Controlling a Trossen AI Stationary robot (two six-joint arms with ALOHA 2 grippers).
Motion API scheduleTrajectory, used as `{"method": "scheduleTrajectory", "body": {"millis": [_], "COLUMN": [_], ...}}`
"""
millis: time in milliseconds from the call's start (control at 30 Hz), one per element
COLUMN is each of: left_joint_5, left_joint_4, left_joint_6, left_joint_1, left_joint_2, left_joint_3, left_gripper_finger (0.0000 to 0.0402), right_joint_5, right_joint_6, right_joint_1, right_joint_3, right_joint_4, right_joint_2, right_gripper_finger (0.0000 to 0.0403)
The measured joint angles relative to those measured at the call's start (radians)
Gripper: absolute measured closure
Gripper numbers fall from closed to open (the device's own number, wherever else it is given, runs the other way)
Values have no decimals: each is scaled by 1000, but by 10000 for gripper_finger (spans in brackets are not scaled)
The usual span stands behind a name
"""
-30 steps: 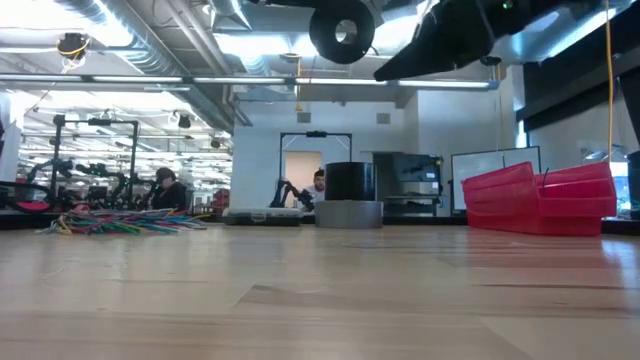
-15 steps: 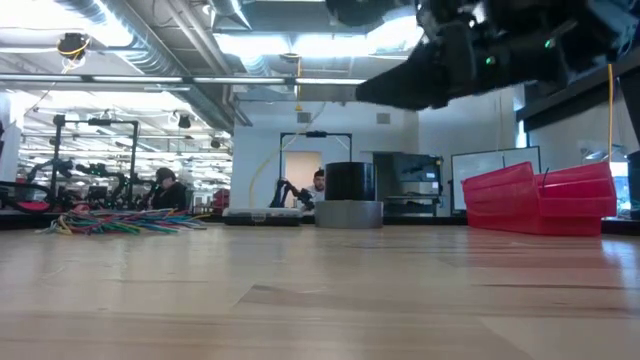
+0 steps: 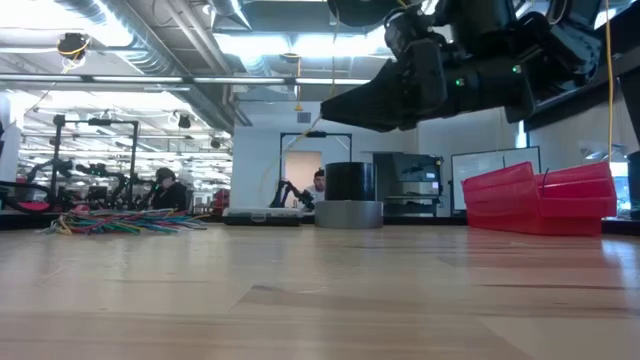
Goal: Coil cords
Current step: Coil the yellow wire into the black spool
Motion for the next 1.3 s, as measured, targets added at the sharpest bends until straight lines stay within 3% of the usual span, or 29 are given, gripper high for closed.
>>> {"method": "scheduleTrajectory", "body": {"millis": [200,467,567,733,1000,1300], "left_joint_5": [0,-1,-37,-181,-204,-146], "left_joint_4": [0,-5,-41,-190,-399,-441], "left_joint_6": [3,21,43,64,15,6], "left_joint_1": [-2,-3,-17,-70,-49,21], "left_joint_2": [0,0,-9,-64,-80,-39], "left_joint_3": [0,0,0,-1,-1,-1], "left_gripper_finger": [401,401,401,401,401,401], "right_joint_5": [1,-10,61,163,313,150], "right_joint_6": [0,-52,-71,-109,-100,40], "right_joint_1": [0,0,1,0,33,53], "right_joint_3": [15,15,15,16,16,15], "right_joint_4": [-11,-36,-113,-343,-582,-526], "right_joint_2": [15,14,-17,-157,-370,-413], "right_gripper_finger": [271,392,384,397,398,400]}}
